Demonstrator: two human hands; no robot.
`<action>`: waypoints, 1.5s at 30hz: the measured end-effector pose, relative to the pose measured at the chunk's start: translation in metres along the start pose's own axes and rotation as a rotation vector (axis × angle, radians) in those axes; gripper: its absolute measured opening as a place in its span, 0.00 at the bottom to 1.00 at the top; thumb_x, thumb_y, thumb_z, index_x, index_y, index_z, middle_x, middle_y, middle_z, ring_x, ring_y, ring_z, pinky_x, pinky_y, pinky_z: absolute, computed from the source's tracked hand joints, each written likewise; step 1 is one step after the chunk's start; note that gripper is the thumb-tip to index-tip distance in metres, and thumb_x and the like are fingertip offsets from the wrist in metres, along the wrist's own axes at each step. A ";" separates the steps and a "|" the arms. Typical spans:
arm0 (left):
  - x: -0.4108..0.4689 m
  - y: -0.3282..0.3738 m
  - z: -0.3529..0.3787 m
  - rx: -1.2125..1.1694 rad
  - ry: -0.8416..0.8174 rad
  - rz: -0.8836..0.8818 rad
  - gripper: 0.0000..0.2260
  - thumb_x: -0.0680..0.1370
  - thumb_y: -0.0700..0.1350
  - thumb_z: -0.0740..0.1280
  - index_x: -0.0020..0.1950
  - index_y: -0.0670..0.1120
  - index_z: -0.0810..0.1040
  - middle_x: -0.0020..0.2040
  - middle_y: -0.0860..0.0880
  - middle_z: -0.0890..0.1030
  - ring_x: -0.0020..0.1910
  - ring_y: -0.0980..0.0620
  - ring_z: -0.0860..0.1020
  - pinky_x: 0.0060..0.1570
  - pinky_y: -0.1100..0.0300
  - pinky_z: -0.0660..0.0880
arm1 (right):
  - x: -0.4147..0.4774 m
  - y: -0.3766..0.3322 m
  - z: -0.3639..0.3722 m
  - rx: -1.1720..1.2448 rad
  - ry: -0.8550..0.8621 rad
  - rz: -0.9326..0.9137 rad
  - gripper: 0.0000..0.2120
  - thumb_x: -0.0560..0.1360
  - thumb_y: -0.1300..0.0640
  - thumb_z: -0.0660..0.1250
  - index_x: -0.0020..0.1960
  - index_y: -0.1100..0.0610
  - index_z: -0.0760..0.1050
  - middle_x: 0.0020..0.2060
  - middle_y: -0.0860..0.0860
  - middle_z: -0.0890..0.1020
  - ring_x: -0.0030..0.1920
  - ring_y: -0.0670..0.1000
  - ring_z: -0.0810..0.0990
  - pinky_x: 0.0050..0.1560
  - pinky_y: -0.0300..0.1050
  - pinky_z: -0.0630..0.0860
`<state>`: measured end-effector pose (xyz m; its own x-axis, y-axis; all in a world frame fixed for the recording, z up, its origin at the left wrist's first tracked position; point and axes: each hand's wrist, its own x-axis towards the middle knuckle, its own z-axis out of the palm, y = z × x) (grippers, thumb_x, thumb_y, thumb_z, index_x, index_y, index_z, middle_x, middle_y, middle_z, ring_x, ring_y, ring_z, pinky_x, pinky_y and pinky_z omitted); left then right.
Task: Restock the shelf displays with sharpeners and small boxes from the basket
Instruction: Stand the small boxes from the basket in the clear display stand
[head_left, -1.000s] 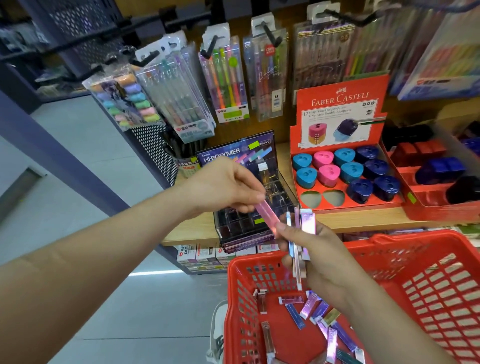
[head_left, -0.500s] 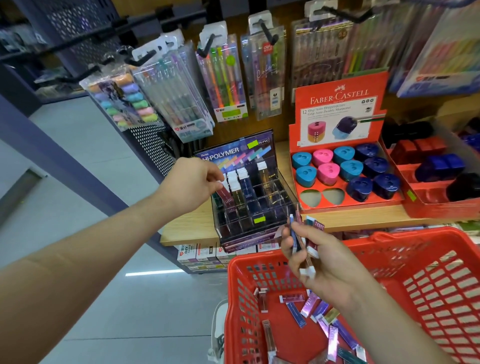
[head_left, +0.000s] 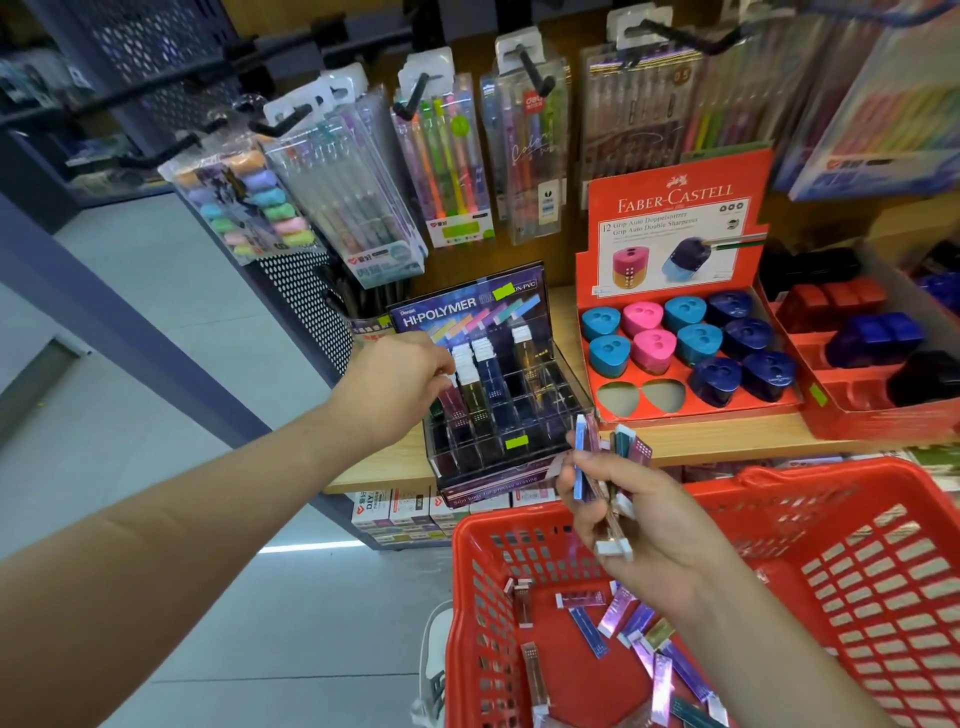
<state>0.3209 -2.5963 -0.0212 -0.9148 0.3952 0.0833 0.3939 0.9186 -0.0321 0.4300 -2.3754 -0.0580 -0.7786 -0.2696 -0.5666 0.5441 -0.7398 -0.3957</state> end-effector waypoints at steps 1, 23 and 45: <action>0.000 -0.001 0.003 0.017 -0.002 0.004 0.08 0.79 0.48 0.65 0.53 0.47 0.80 0.50 0.48 0.80 0.50 0.45 0.78 0.52 0.45 0.75 | 0.000 0.000 0.000 -0.007 -0.001 -0.003 0.16 0.65 0.66 0.72 0.52 0.64 0.76 0.44 0.59 0.78 0.36 0.49 0.81 0.21 0.32 0.71; -0.005 0.074 -0.036 -1.203 -0.458 -0.363 0.05 0.74 0.38 0.72 0.47 0.38 0.82 0.33 0.45 0.81 0.30 0.56 0.79 0.33 0.67 0.78 | -0.010 -0.004 0.010 -0.562 0.107 -0.325 0.03 0.73 0.61 0.73 0.46 0.57 0.80 0.29 0.46 0.80 0.27 0.43 0.76 0.26 0.36 0.70; 0.029 0.014 -0.019 -0.702 0.241 -0.397 0.01 0.74 0.43 0.73 0.43 0.46 0.83 0.37 0.50 0.82 0.39 0.50 0.82 0.46 0.56 0.81 | 0.002 -0.009 -0.007 -0.228 0.092 -0.081 0.10 0.77 0.63 0.65 0.57 0.62 0.79 0.33 0.53 0.80 0.31 0.49 0.80 0.18 0.34 0.65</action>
<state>0.3019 -2.5723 -0.0001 -0.9845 -0.0416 0.1706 0.0839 0.7422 0.6649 0.4256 -2.3649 -0.0612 -0.7963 -0.1500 -0.5860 0.5458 -0.5959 -0.5891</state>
